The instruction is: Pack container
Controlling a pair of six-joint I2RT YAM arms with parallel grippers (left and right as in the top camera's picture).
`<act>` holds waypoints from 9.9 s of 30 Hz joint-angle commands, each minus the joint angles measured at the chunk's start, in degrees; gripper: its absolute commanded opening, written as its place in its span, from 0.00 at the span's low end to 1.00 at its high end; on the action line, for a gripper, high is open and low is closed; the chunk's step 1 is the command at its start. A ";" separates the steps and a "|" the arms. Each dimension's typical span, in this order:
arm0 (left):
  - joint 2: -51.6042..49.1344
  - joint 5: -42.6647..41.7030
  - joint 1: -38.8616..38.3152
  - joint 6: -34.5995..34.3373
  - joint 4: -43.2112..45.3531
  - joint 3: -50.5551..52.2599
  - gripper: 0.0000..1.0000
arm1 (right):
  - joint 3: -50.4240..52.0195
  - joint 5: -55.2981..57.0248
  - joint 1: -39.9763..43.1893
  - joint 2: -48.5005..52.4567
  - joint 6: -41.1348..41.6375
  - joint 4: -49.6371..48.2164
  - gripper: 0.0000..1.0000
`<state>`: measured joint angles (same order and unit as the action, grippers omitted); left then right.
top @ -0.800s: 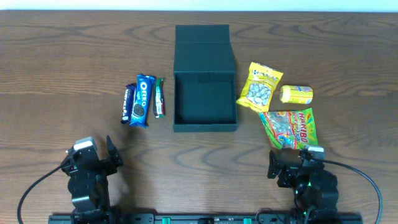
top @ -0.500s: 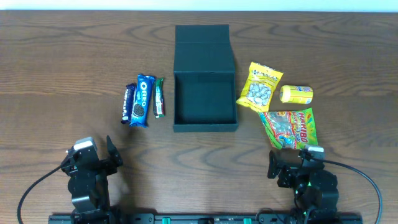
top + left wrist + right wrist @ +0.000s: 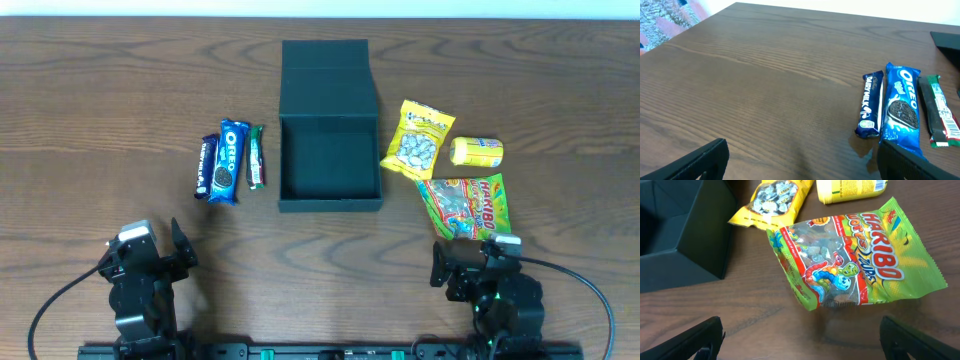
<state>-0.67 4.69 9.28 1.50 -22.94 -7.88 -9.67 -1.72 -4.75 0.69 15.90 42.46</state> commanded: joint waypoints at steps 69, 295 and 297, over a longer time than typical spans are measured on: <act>0.31 -0.17 0.07 -0.22 -0.90 0.94 0.95 | -33.27 -4.00 6.12 71.38 37.05 -1.33 0.97; -99.34 -13.68 -44.11 -28.02 2.73 -67.87 0.26 | -83.54 -13.49 14.91 88.46 -3.93 18.99 0.99; -100.89 -13.62 -46.03 -29.33 4.66 -67.87 0.25 | -83.54 -13.46 15.19 88.46 -3.93 19.69 0.99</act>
<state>-99.94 -9.21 -34.98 -22.76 -19.88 -75.53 -93.51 -15.38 9.63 88.88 11.11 61.69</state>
